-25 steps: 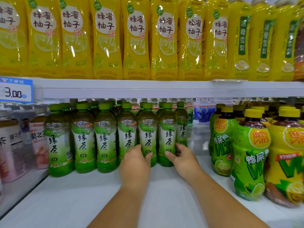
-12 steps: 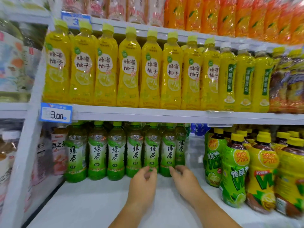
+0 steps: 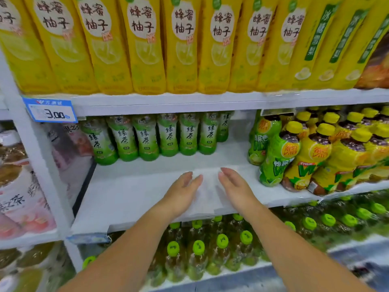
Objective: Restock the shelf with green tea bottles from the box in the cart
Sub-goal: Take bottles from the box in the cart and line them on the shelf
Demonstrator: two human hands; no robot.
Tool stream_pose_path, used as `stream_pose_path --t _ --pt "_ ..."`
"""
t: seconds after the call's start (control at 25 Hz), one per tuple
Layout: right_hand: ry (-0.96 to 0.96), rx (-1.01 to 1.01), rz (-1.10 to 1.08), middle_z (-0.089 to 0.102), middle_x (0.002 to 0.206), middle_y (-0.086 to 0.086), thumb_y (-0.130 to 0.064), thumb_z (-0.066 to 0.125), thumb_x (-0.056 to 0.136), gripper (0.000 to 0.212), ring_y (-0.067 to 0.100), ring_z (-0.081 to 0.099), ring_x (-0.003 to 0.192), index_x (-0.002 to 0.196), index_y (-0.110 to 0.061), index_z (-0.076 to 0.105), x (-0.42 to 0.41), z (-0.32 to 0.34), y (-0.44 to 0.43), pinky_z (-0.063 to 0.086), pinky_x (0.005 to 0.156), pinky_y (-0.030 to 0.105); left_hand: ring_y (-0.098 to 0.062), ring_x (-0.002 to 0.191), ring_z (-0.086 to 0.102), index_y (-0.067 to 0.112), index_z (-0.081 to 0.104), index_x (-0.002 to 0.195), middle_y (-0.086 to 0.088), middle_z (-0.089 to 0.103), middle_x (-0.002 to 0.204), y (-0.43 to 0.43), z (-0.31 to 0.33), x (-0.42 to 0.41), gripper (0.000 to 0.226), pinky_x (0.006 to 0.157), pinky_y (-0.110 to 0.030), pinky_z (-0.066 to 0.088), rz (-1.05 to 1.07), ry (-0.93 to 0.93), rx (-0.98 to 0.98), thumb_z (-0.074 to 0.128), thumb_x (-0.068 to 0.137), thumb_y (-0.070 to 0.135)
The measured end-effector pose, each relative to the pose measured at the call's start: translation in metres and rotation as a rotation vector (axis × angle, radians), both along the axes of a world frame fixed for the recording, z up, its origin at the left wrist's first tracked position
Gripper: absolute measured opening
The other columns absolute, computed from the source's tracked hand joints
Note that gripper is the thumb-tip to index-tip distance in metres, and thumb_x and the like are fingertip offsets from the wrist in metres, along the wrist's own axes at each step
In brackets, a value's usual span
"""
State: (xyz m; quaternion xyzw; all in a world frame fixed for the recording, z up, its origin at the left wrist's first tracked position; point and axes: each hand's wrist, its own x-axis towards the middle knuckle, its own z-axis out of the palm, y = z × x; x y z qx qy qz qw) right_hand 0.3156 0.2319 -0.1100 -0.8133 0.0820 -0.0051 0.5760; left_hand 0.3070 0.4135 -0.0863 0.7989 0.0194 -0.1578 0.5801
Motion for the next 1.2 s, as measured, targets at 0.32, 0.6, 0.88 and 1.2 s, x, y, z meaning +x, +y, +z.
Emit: stream_pose_path --t 0.32,0.6,0.88,1.2 --pt "0.248 0.08 0.006 0.049 0.128 -0.015 -0.046 0.05 0.1 0.048 0.003 0.049 0.114 0.144 -0.027 0.046 -0.108 0.072 -0.03 0.038 0.079 0.006 0.002 0.114 0.048 0.035 0.047 0.145 0.014 0.046 0.146 -0.02 0.082 -0.092 0.059 0.071 -0.002 0.04 -0.056 0.233 -0.004 0.053 0.093 0.062" --pt "0.39 0.129 -0.065 0.046 0.14 -0.012 -0.042 0.049 0.101 0.051 0.003 0.043 0.124 0.149 -0.025 0.04 -0.235 0.155 -0.074 0.038 0.083 0.006 0.008 0.112 0.052 0.037 0.059 0.131 0.018 0.056 0.136 -0.051 0.165 -0.19 0.037 0.093 -0.021 0.038 -0.044 0.252 -0.09 0.055 0.097 0.05" --pt "0.37 0.071 -0.311 0.047 0.139 -0.017 -0.045 0.049 0.1 0.05 -0.001 0.044 0.124 0.147 -0.028 0.042 -0.363 0.215 -0.105 0.033 0.089 0.01 -0.004 0.131 0.045 0.036 0.053 0.14 0.023 0.049 0.136 -0.066 0.192 -0.291 0.051 0.104 -0.028 0.038 -0.204 0.331 -0.128 0.05 0.095 0.059" --pt "0.406 0.04 -0.589 0.051 0.137 -0.016 -0.047 0.049 0.1 0.047 0.003 0.049 0.12 0.144 -0.032 0.045 -0.494 0.242 -0.13 0.038 0.101 0.027 0.012 0.107 0.047 0.04 0.051 0.134 0.03 0.05 0.124 -0.106 0.197 -0.361 0.042 0.085 -0.017 0.037 -0.499 0.38 -0.104 0.055 0.095 0.055"
